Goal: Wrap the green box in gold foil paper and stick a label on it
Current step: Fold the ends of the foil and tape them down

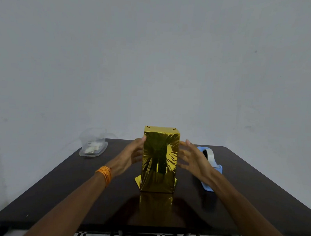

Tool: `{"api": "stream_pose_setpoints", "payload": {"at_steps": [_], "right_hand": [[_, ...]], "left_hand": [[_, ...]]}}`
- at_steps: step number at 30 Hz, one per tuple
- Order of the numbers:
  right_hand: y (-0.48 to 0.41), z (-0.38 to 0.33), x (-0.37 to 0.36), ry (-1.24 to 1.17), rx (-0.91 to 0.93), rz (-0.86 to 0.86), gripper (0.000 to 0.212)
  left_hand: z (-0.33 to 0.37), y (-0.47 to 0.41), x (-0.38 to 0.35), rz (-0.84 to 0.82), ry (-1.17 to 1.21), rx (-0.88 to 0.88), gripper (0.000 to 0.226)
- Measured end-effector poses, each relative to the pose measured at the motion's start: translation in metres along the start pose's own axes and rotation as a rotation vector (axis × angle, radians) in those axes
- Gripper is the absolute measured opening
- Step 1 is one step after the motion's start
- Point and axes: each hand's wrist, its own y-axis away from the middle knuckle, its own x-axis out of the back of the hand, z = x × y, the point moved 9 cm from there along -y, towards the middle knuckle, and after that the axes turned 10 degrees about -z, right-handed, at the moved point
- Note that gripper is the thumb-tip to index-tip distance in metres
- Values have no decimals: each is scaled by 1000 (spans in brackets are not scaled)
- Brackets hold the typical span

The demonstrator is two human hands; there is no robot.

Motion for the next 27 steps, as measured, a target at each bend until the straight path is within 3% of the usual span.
{"api": "stream_pose_setpoints", "payload": {"at_steps": [2,6,10,13,20,27], "right_hand": [[9,4,-9,107,-33,-89,65],[13,1,-14,282,-54,-51,64],[11,-5,-18,299,5,43,52],[7,-15,-18,305,16,199,66],[-8,4,-24,247,-212,258,47],[-16,45,-4,376,-276,332,51]], "left_hand": [[-17,2,-1,-54,-114,50,70],[-37,7,-4,-59,-205,106,88],[-22,15,-10,63,-259,104,77],[-6,15,-9,134,-266,135,80],[-15,21,2,196,-183,281,76],[-68,13,25,278,-302,358,92]]}}
